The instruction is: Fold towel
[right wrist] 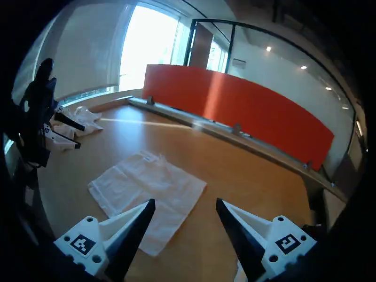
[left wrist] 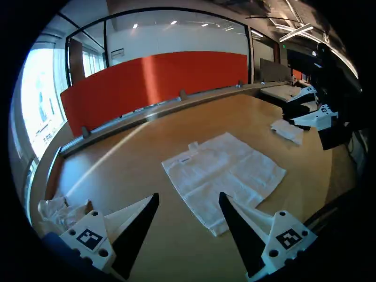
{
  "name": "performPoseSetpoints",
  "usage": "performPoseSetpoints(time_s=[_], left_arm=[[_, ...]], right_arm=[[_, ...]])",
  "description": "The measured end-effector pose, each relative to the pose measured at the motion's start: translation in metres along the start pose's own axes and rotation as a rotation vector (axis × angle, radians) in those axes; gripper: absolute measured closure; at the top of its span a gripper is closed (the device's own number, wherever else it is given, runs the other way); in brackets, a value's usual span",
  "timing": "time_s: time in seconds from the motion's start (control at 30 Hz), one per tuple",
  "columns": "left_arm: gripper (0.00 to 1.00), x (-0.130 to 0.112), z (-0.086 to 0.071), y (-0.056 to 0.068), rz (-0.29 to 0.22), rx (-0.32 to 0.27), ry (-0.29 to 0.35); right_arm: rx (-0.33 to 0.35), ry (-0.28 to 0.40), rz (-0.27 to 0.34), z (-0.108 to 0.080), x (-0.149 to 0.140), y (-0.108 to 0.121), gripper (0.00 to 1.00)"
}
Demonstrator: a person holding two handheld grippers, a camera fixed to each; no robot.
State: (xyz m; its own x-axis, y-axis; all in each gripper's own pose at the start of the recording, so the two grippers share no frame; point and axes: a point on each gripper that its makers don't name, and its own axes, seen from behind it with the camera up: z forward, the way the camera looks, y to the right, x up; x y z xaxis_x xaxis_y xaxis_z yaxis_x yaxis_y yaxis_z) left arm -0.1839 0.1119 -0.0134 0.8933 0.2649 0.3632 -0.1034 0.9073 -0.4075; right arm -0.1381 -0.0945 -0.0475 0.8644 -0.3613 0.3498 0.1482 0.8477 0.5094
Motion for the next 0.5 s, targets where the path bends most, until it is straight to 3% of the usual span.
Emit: performPoseSetpoints(time_s=[0.5], left_arm=[[0.06, -0.086, 0.036, 0.038, 0.004, -0.089, -0.182]], right_arm=[[0.068, -0.142, -0.006, 0.028, -0.085, -0.032, 0.0]])
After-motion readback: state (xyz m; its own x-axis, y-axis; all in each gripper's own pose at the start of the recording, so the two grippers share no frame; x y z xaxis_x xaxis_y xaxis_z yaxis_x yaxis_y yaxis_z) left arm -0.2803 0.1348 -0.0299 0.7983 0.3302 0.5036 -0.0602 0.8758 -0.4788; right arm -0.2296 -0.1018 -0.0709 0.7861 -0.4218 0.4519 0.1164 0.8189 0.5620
